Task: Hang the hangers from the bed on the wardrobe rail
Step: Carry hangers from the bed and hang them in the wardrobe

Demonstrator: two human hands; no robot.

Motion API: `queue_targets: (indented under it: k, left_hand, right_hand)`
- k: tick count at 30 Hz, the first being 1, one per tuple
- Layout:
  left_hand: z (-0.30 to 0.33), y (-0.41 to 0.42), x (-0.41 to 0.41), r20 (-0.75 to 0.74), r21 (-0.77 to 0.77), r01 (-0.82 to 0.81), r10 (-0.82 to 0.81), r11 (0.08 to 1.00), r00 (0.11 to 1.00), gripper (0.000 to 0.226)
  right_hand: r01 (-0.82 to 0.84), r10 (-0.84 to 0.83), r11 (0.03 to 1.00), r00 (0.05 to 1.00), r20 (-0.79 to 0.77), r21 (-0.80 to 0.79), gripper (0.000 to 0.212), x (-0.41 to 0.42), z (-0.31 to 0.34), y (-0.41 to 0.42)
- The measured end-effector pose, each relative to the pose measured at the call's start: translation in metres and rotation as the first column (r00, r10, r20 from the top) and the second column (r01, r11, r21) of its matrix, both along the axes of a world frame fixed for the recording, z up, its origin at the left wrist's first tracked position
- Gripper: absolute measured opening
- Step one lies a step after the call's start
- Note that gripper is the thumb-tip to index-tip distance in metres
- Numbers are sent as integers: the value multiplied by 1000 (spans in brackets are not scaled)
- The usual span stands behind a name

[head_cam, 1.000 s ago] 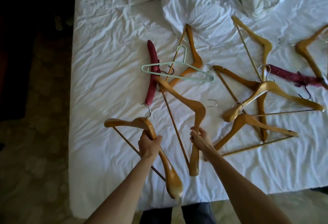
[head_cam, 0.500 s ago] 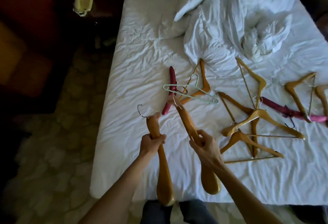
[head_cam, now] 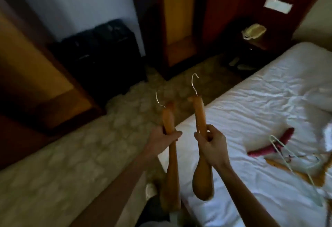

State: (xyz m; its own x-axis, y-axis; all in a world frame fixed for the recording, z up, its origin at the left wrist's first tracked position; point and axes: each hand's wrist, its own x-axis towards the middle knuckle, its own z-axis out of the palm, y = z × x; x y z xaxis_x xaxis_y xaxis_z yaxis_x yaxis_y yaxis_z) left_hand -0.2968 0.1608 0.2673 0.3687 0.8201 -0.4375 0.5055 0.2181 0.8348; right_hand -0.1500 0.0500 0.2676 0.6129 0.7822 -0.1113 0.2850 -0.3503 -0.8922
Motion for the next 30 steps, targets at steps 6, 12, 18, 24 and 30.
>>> queue_targets:
  k: [6,12,18,24,30]
  left_hand:
    - [10,52,-155,70,80,-239,233,968,970,23]
    - [-3,121,-312,60,100,-477,473,873,879,35]
    - [4,195,-447,41,142,-568,569,811,822,32]
    - [12,262,-534,65,141,-632,630,762,774,28]
    - [22,346,-588,93,148,-642,636,752,766,18]
  right_hand:
    - [-332,332,943,943,-33,3,14,-131,0,107]
    - [-568,565,823,820,-89,-5,16,-289,-1,213]
    - [-681,677,732,731,-89,-21,12,-431,4,303]
    - [-722,720,692,689,-82,1,13,-515,23,375]
    - [-726,726,687,683,-79,39,13,-566,38,466]
